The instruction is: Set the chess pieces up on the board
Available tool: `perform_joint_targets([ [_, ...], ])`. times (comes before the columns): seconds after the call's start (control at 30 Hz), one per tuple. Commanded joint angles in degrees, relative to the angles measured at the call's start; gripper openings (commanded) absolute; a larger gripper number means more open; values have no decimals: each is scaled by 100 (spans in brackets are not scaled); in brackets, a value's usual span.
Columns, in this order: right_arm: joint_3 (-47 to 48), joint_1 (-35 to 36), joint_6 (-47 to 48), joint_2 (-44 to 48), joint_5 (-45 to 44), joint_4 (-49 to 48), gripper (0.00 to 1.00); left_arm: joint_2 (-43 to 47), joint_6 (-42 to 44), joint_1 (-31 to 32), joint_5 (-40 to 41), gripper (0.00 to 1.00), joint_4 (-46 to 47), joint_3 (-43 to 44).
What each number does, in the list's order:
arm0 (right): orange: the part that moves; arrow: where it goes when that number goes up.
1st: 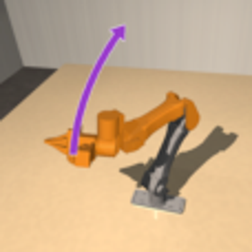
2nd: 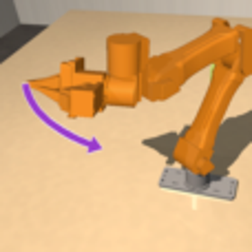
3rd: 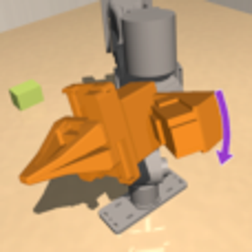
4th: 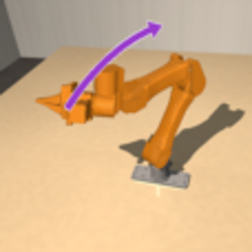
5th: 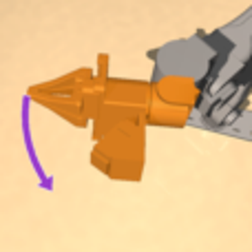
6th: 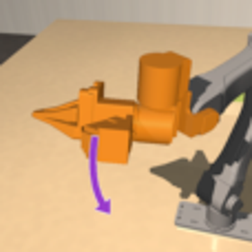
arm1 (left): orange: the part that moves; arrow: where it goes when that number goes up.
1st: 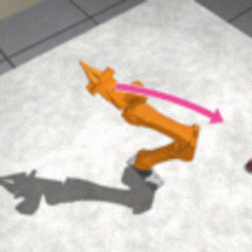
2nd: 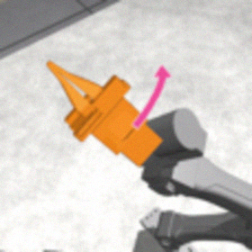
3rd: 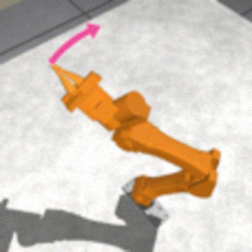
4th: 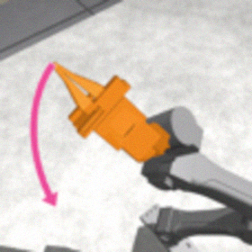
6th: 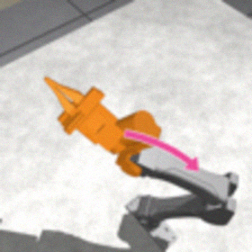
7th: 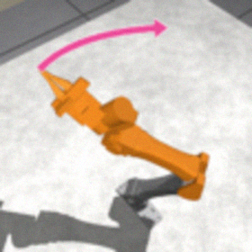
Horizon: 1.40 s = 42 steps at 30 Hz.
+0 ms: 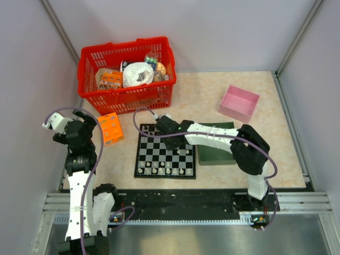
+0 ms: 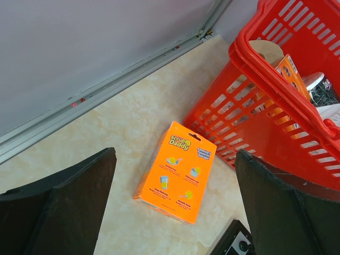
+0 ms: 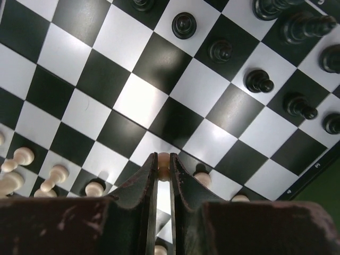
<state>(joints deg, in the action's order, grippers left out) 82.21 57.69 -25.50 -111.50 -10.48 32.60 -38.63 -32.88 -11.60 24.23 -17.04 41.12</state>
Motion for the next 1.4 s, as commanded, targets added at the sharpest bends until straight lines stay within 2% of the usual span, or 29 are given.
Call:
perform_joint_targets([
  [0.0,-196,145,-25,743,72,-26,9,49,-8,-27,-32,99,271,-17],
  [0.4,-1005,611,-430,1008,222,53,9,58,-7,-27,-15,99,253,-8],
  [1.37,-1050,612,-518,709,55,18,11,22,-25,-27,-50,99,297,-25],
])
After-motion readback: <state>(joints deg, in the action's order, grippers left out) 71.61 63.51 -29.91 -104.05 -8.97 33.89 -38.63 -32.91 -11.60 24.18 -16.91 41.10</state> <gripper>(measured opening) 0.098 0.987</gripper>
